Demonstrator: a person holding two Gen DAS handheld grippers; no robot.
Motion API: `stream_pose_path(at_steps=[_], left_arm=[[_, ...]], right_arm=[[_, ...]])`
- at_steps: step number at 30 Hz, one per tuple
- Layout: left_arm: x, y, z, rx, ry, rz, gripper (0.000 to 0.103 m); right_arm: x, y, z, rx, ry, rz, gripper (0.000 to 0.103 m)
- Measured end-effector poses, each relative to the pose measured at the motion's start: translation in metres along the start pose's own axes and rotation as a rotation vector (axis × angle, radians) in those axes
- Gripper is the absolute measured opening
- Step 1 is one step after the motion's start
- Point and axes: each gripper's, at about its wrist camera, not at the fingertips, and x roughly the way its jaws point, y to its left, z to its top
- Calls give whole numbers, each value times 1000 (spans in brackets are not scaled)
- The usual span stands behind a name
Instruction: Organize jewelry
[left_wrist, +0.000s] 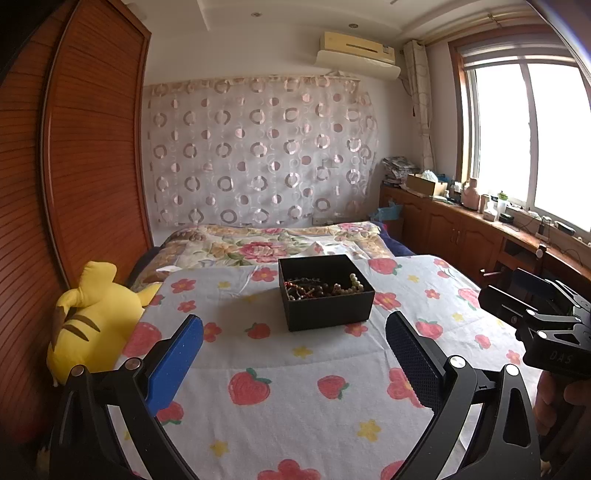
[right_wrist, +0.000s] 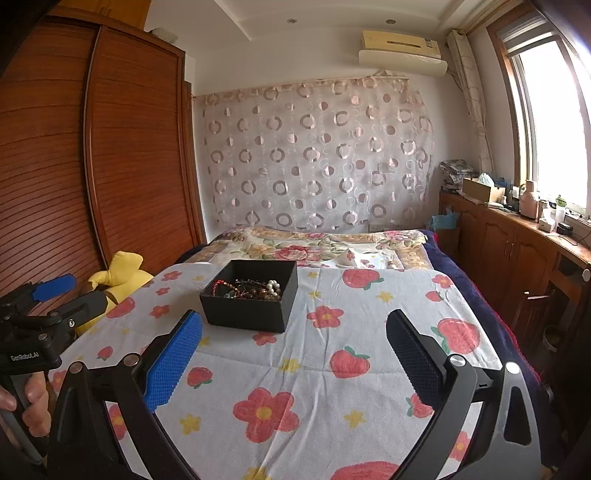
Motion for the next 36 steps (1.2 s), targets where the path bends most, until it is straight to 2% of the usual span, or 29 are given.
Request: stream_pose_path(at_steps=[36], left_arm=[[-1,-2,0,4,0,-7,95]], right_arm=[[-1,-1,-2,4,-3,0,101]])
